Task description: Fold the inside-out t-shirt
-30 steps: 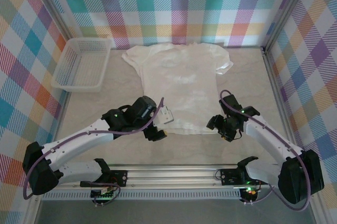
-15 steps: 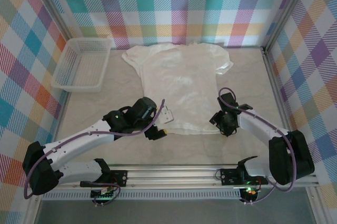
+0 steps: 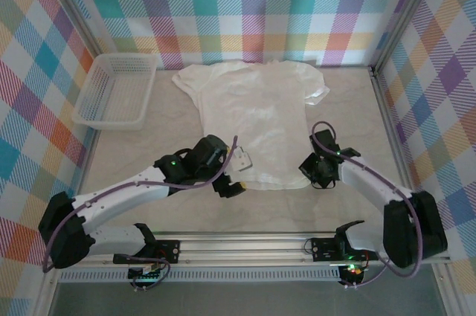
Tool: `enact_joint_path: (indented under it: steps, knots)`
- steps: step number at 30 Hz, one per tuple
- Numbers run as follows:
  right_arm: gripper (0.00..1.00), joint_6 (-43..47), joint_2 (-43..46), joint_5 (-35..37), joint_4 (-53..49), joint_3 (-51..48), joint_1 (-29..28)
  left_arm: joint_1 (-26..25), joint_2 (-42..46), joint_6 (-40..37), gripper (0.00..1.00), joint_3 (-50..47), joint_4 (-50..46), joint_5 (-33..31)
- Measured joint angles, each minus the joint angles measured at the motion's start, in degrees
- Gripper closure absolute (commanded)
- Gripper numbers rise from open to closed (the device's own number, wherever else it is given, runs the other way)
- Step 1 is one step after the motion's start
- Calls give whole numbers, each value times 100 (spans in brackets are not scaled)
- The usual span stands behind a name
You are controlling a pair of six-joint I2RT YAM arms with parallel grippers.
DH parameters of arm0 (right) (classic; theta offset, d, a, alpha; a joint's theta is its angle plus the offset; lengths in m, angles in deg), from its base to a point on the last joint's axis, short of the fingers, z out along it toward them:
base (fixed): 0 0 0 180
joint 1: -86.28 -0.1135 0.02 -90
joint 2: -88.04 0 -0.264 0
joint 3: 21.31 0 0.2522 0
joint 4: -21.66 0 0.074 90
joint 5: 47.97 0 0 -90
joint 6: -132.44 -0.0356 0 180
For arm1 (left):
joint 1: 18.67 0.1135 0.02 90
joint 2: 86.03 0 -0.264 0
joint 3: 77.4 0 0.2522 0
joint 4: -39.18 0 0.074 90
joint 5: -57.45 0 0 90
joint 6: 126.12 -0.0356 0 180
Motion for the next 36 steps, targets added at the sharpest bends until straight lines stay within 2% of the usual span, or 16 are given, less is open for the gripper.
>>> enact_joint_path:
  steps: [6,12,17,26,33,36]
  knots:
    - [100,-55,1102,-81,-153,227,0,-234,-1182,546,0,85,1340,22]
    - [100,-166,1394,-138,-334,330,0,-470,-2573,708,0,831,1947,-385]
    - [100,-188,1412,-190,-468,442,0,-487,-3327,625,0,1495,2162,-898]
    - [100,-205,1388,-238,-533,595,50,-487,-3847,107,0,1792,2092,-1180]
    - [100,-201,1375,-289,-546,627,146,-487,-3888,-442,0,1792,1832,-1156]
    - [100,-201,1375,-295,-549,632,179,-455,-3978,-529,0,1821,1818,-1377]
